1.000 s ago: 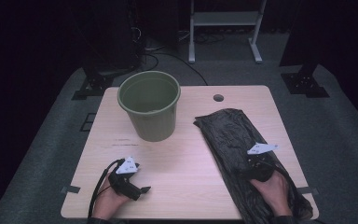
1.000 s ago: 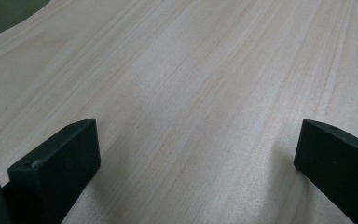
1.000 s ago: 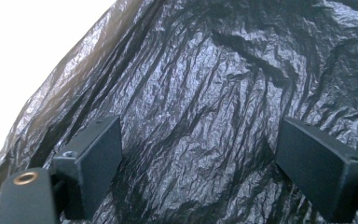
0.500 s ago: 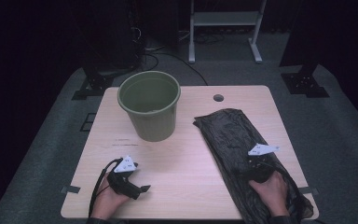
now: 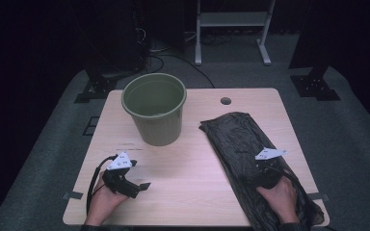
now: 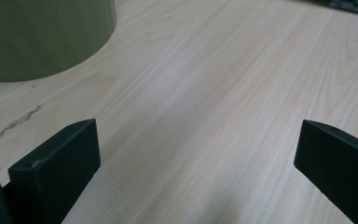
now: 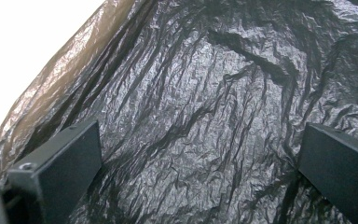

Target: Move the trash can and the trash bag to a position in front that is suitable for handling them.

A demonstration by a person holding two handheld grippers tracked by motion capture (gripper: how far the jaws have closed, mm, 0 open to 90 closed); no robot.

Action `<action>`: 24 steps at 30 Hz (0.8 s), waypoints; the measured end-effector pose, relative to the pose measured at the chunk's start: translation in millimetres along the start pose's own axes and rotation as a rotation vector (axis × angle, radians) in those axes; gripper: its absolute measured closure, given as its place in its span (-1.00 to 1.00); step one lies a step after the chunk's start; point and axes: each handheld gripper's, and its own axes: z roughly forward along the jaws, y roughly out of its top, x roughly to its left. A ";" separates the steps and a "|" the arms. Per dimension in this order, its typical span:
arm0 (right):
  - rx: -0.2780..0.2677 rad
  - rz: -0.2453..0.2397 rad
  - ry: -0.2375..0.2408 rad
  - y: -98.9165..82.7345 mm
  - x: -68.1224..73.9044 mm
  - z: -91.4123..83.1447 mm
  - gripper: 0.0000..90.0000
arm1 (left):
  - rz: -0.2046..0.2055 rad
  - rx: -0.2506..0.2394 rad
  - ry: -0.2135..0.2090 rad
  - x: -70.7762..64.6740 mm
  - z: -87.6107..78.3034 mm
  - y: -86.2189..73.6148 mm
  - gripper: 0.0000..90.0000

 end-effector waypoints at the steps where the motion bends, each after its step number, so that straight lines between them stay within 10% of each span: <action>1: 0.000 0.000 0.000 0.0 0.0 0.0 -1.00 | 0.000 0.000 0.000 0.0 0.0 0.0 -1.00; 24: 0.000 0.005 -0.005 0.0 0.0 0.0 -1.00 | -0.029 -0.040 0.034 22.8 -41.2 59.8 -1.00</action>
